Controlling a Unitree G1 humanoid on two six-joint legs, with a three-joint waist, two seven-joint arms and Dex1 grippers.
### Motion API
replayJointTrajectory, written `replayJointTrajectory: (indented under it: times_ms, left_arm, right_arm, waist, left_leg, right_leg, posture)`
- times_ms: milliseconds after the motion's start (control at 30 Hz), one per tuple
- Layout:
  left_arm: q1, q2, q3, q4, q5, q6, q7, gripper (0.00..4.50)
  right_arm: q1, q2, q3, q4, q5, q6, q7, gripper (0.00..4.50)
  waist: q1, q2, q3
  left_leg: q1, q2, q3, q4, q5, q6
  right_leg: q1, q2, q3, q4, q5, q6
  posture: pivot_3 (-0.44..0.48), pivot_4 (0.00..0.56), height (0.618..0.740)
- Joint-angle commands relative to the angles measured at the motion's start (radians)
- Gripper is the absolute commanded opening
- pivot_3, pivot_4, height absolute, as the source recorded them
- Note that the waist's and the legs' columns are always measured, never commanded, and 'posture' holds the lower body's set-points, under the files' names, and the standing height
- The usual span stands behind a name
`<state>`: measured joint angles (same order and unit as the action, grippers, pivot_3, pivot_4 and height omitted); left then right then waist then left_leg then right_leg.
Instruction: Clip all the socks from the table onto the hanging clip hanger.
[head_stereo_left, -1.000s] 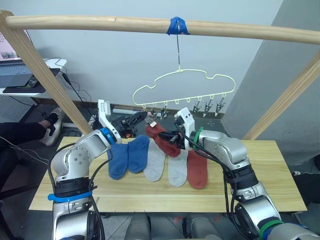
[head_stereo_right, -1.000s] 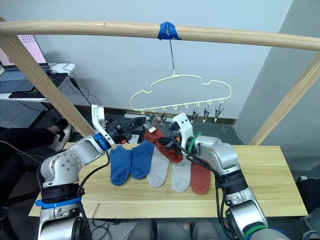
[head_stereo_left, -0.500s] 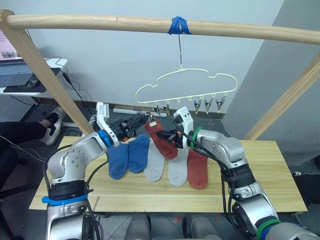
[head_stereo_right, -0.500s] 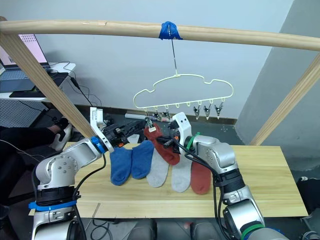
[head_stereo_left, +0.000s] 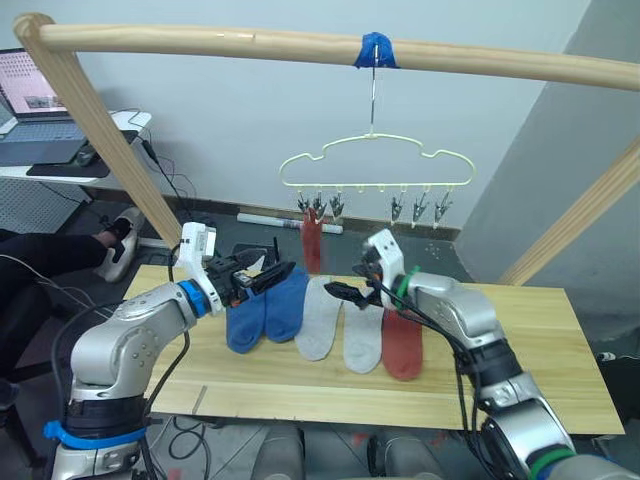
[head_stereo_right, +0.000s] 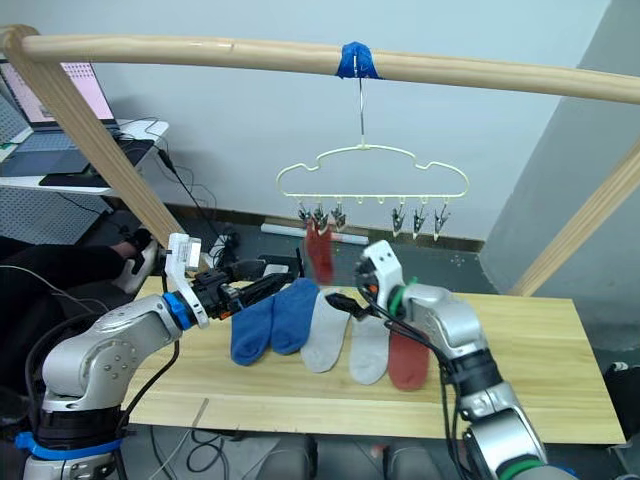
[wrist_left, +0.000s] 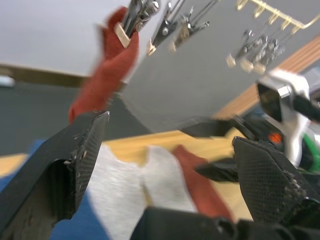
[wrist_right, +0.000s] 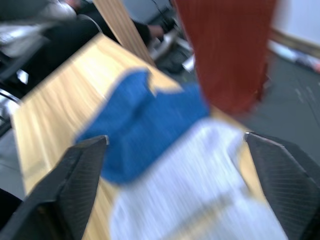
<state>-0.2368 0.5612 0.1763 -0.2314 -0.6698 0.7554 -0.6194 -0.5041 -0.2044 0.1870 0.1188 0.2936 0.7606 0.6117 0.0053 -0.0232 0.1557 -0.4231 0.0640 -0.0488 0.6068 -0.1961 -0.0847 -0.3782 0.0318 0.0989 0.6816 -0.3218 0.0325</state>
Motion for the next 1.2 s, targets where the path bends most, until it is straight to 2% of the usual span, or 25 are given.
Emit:
replayJointTrajectory:
  times_ms: [33,167,267,400,567,933,1200]
  left_arm:
    - [-0.014,-0.030,-0.036,-0.034,0.066,-0.105,0.007,4.50]
    - [-0.040,-0.076,-0.070,0.000,0.155,-0.231,0.027,4.50]
    - [-0.075,-0.126,-0.080,0.043,0.226,-0.359,0.053,3.86]
    - [-0.111,-0.153,-0.112,0.096,0.311,-0.451,0.076,2.69]
    - [-0.127,-0.191,-0.147,0.138,0.376,-0.545,0.084,2.69]
    - [-0.211,-0.283,-0.156,0.346,0.459,-0.696,0.136,2.69]
    - [-0.270,-0.344,-0.151,0.470,0.481,-0.785,0.155,2.69]
  right_arm:
    - [0.043,-0.047,-0.026,-0.131,0.004,-0.029,0.009,4.47]
    - [0.097,-0.097,-0.060,-0.223,0.009,-0.035,-0.013,4.47]
    - [0.132,-0.126,-0.093,-0.308,0.010,-0.040,-0.034,4.50]
    - [0.162,-0.142,-0.112,-0.386,0.012,-0.050,-0.057,4.50]
    - [0.190,-0.139,-0.120,-0.458,0.024,-0.103,-0.051,4.50]
    - [0.172,-0.109,-0.113,-0.470,0.029,-0.321,-0.010,4.50]
    - [0.157,-0.102,-0.114,-0.474,0.032,-0.349,-0.037,4.50]
  waist:
    - [0.000,0.002,0.001]
    - [-0.002,0.002,0.001]
    - [-0.001,0.002,0.002]
    - [-0.006,0.002,0.002]
    - [-0.007,0.002,0.002]
    - [-0.008,0.002,0.002]
    - [-0.008,0.002,0.001]
  left_leg:
    - [0.000,0.000,0.000,0.000,0.000,0.000]
    - [-0.001,0.000,0.000,0.000,0.000,0.000]
    - [-0.002,0.000,0.000,0.000,0.000,0.000]
    - [-0.002,0.000,0.000,0.001,0.000,0.000]
    - [-0.002,0.000,0.000,0.001,0.000,0.000]
    - [-0.002,0.000,-0.001,0.003,0.000,0.000]
    - [-0.002,-0.001,-0.001,0.003,0.000,0.000]
  right_leg:
    - [0.000,0.000,0.000,0.000,0.000,0.000]
    - [-0.001,0.000,0.000,0.000,0.000,0.000]
    - [-0.001,0.000,0.000,0.000,0.000,0.000]
    - [-0.001,0.000,0.000,0.000,0.000,0.000]
    - [-0.001,0.000,0.000,0.000,0.000,0.000]
    - [0.000,0.000,-0.001,0.001,0.000,0.000]
    - [0.000,0.000,-0.001,0.001,0.000,0.000]
  posture:
    - [0.111,0.143,0.740]
    - [0.093,0.144,0.740]
    - [0.081,0.144,0.740]
    - [0.064,0.144,0.740]
    - [0.049,0.144,0.740]
    - [0.038,0.139,0.740]
    - [0.020,0.133,0.740]
